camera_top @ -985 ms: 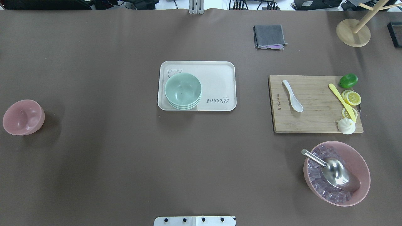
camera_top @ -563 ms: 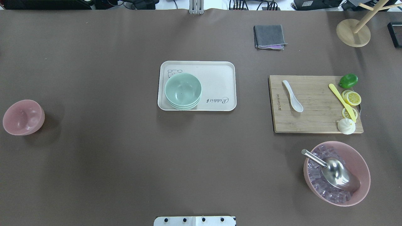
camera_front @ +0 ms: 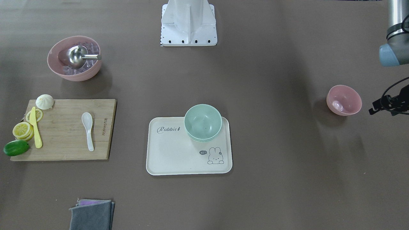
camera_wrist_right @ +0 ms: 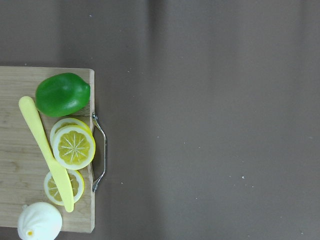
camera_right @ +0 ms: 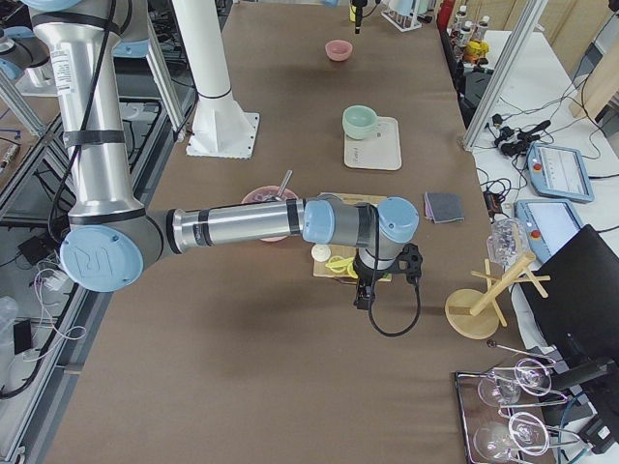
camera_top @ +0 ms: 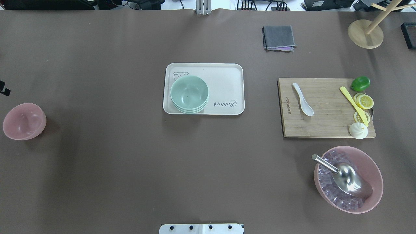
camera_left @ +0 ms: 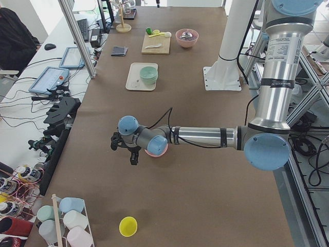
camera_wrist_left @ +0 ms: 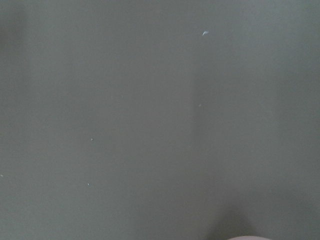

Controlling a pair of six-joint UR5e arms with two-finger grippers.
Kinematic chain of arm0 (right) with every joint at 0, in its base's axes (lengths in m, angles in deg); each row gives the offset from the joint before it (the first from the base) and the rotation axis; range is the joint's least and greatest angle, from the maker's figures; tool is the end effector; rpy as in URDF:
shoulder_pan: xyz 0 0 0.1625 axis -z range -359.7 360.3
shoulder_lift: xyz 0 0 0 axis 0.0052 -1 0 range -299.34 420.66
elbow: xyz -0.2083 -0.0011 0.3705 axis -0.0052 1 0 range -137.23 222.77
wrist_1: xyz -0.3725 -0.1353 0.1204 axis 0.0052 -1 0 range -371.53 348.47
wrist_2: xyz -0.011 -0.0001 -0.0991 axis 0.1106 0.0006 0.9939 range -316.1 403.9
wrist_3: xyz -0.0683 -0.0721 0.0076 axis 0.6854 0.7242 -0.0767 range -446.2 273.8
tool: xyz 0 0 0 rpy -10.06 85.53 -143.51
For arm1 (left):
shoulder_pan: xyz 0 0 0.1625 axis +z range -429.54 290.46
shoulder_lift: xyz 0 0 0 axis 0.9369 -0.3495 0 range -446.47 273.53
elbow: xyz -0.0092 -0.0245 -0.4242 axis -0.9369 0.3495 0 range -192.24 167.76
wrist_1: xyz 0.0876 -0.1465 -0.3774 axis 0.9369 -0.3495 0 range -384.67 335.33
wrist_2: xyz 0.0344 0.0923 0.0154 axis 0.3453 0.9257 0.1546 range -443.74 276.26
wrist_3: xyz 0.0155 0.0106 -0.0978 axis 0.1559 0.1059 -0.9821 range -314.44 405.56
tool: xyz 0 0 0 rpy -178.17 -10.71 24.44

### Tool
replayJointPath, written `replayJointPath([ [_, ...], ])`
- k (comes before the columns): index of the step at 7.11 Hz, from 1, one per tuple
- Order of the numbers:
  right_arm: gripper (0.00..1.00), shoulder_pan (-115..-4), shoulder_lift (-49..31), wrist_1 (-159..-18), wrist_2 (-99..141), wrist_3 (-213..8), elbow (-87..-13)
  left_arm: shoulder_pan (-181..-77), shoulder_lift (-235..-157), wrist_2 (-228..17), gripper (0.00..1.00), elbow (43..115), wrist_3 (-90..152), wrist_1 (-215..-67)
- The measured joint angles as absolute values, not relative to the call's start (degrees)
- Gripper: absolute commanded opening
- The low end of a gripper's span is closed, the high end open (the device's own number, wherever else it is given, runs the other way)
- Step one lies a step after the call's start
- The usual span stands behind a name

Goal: Stack pink bowl on green and place spoon
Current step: 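Reach the left gripper down to the rim of the pink bowl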

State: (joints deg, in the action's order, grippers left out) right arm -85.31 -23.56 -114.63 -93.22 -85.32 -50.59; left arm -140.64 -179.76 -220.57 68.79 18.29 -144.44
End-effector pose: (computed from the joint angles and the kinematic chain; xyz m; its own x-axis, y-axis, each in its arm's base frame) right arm 0.0200 -0.5279 0.5975 0.6811 -0.0170 0.7320 0.0869 0.9945 -0.0577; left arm 0.1155 -0.5244 0.6470 0.6251 0.0518 -0.7788 -0.0105 0.9983 0.0580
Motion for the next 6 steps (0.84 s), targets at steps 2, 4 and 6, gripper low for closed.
replayJointPath([
  [2,1.0,-85.3,-23.6,-114.6,-93.4,-85.3,-50.7,-137.1,-175.7,-220.5,0.85,68.3,16.3,-152.9],
  [4,1.0,-85.2,-23.6,-114.6,-93.4,-85.3,-50.8,-135.7,-173.4,-220.5,0.0,68.5,16.1,-157.7],
  [6,1.0,-85.2,-23.6,-114.6,-93.5,-85.4,-50.8,-135.4,-172.3,-220.6,0.0,68.8,16.1,-159.6],
])
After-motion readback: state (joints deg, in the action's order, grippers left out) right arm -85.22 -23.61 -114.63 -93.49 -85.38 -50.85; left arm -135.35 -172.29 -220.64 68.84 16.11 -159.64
